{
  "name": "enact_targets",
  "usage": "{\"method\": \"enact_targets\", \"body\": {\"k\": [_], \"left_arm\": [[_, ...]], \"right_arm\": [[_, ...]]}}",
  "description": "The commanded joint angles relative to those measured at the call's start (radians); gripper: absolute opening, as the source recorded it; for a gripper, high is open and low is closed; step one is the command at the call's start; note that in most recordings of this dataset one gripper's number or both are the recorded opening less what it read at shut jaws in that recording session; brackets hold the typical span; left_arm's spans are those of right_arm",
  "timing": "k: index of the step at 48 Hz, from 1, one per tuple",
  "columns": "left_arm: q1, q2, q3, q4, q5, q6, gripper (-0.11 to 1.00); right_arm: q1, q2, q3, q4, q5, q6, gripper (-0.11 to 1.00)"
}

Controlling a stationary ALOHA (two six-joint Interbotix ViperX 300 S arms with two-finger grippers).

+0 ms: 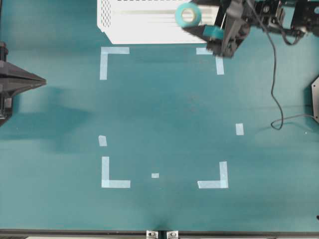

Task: Put the tape in the middle into the white basket.
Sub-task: 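Lift the tape roll and carry it toward the white basket, then lower the tape roll into the basket and open the right gripper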

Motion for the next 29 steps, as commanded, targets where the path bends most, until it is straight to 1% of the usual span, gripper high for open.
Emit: {"method": "enact_targets", "body": {"k": [1,16,29], "left_arm": [[0.005,0.008,-0.012,0.0,-0.008,0.0,-0.1],[0.006,0.008,-0.012,0.0,-0.008,0.0,-0.1],[0.011,0.008,-0.012,0.0,-0.008,0.0,-0.1]], "right_arm": [[-0.037,-0.018,-0.012,0.0,-0.011,0.002,0.68],[-0.126,0.0,-0.011,-0.002,-0.017,0.006,0.68],[-0.152,0.044,-0.021,-0.002,-0.02,0.006,0.68]]}}
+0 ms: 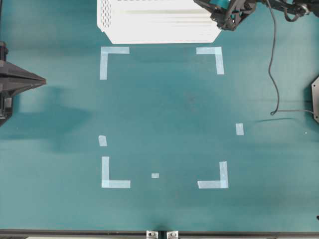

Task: Put the tape in the middle into the white basket.
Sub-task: 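Lower the tape roll into the basket and open the right gripper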

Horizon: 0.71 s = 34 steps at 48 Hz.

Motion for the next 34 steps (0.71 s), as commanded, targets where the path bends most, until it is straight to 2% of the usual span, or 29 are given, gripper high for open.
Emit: {"method": "enact_targets", "body": {"k": [1,26,31,34], "left_arm": [[0.009,0.008,-0.011,-0.002,-0.008,0.0,-0.1],[0.014,0.008,-0.012,-0.002,-0.008,0.0,-0.1],[0.014,0.008,-0.012,0.0,-0.008,0.0,-0.1],[0.014,0.008,-0.012,-0.002,-0.008,0.0,-0.1]], "right_arm": [[-0.006,-0.002,-0.021,0.0,-0.011,0.0,0.68],[-0.008,0.003,-0.025,0.002,-0.021,0.006,0.69],[-0.005,0.003,-0.021,0.002,-0.015,0.006,0.91],[-0.003,0.003,-0.023,0.002,-0.015,0.006,0.99]]}}
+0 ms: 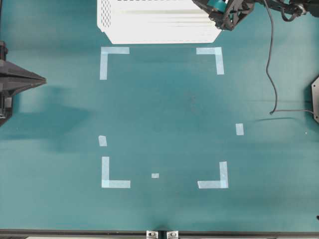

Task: Put the tape in the middle into the white basket.

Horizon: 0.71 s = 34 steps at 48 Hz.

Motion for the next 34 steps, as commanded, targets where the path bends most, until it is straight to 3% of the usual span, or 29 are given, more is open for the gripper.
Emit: {"method": "enact_targets", "body": {"k": [1,18,34], "left_arm": [[0.005,0.008,-0.012,0.0,-0.008,0.0,-0.1],[0.005,0.008,-0.012,0.0,-0.008,0.0,-0.1],[0.006,0.008,-0.012,0.0,-0.008,0.0,-0.1]], "right_arm": [[0.002,-0.011,-0.02,0.0,-0.003,0.002,0.99],[0.018,-0.015,-0.023,0.0,-0.006,0.002,0.96],[0.166,-0.077,-0.015,0.0,-0.009,0.002,0.96]]}}
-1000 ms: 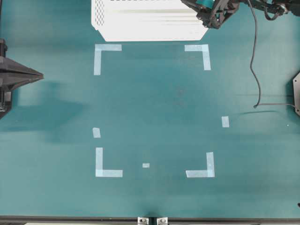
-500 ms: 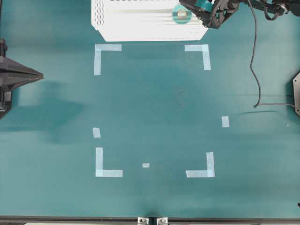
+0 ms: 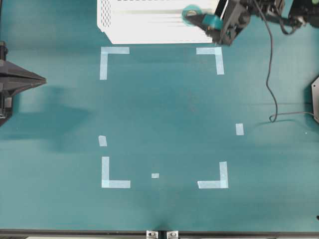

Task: Put the tape in the middle into the white basket.

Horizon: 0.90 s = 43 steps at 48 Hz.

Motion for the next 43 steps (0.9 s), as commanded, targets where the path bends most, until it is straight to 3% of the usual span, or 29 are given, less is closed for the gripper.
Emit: {"method": "enact_targets", "body": {"k": [1,30,43], "left_arm": [[0.006,0.008,-0.012,0.0,-0.008,0.0,-0.1],[0.006,0.008,-0.012,0.0,-0.008,0.0,-0.1],[0.006,0.008,-0.012,0.0,-0.008,0.0,-0.1]], "right_arm": [[0.044,-0.04,-0.012,0.002,-0.011,0.002,0.96],[0.324,-0.106,0.078,0.002,-0.109,0.002,0.96],[0.393,-0.123,0.12,0.002,-0.143,0.002,0.96]]}}
